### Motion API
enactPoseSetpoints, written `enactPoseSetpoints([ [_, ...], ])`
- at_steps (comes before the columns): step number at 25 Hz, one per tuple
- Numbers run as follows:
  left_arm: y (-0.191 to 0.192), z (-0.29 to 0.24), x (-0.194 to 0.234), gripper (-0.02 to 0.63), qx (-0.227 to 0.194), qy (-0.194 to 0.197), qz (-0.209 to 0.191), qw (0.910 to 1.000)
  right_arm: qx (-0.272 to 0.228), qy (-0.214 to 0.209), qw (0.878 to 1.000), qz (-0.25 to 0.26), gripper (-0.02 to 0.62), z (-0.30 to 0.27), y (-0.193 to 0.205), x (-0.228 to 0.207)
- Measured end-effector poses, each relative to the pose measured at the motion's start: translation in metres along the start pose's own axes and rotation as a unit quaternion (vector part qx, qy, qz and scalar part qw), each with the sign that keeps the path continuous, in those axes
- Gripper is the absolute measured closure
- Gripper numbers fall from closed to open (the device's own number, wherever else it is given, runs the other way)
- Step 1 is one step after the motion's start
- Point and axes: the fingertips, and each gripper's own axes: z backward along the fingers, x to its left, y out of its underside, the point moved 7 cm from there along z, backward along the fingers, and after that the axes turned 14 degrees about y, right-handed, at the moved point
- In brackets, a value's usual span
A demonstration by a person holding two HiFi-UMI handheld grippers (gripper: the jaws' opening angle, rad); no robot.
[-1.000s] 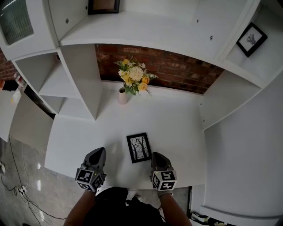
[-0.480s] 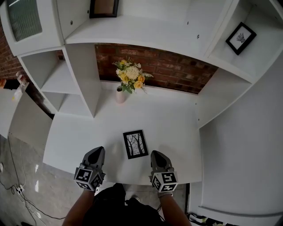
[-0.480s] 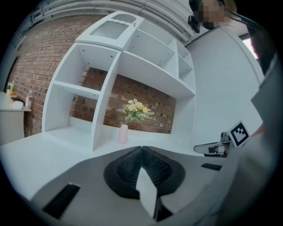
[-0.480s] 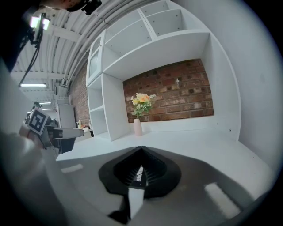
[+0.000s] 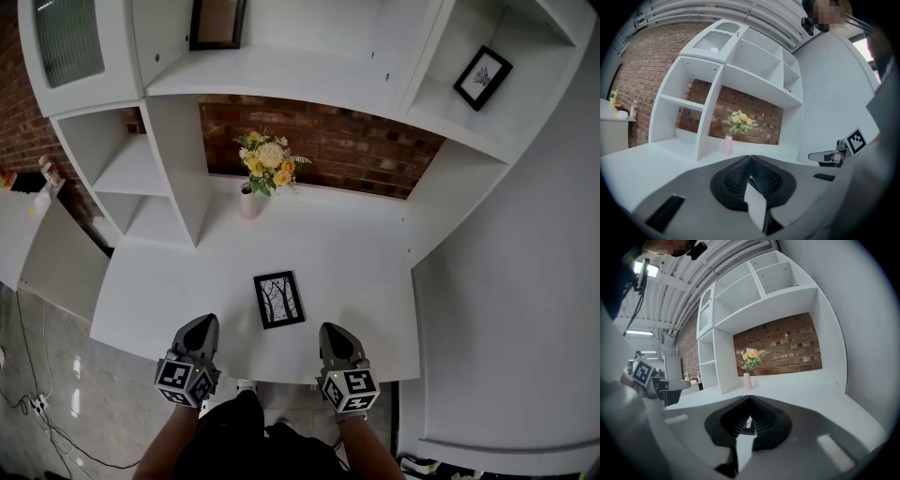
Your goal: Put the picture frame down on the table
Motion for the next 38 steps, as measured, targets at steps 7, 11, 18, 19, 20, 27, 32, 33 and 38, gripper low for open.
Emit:
enactPoseSetpoints([
  [7, -0.001, 0.012, -0.021, 0.603, -0.009, -0.003, -0.003, 0.9999, -0.020, -0.007, 1.000, -0.004, 0.592, 0.024, -0.008, -0.004],
  [11, -0.003, 0.018, -0.032, 0.603, -0.020, -0.007, -0.009, 0.9997, -0.032, -0.012, 0.999, -0.006, 0.592, 0.036, -0.012, -0.007],
  [18, -0.005, 0.031, -0.053, 0.603, -0.035, -0.015, -0.016, 0.9991, -0.050, -0.024, 0.998, -0.004, 0.592, 0.058, -0.018, -0.012],
  [19, -0.005, 0.033, -0.057, 0.603, -0.037, -0.017, -0.018, 0.9990, -0.052, -0.026, 0.998, -0.003, 0.592, 0.061, -0.018, -0.012],
  [20, -0.005, 0.036, -0.060, 0.603, -0.039, -0.018, -0.019, 0.9989, -0.053, -0.028, 0.998, -0.002, 0.592, 0.064, -0.018, -0.013],
  [27, -0.001, 0.054, -0.082, 0.603, -0.048, -0.029, -0.021, 0.9982, -0.060, -0.037, 0.998, -0.002, 0.592, 0.087, -0.016, -0.017],
  [32, 0.002, 0.069, -0.100, 0.603, -0.053, -0.035, -0.027, 0.9976, -0.070, -0.043, 0.997, -0.008, 0.592, 0.107, -0.013, -0.020],
  [33, 0.002, 0.071, -0.103, 0.603, -0.053, -0.036, -0.027, 0.9976, -0.072, -0.043, 0.996, -0.010, 0.592, 0.111, -0.013, -0.021],
  [38, 0.004, 0.080, -0.116, 0.603, -0.052, -0.038, -0.034, 0.9974, -0.077, -0.048, 0.996, -0.010, 0.592, 0.128, -0.011, -0.025],
])
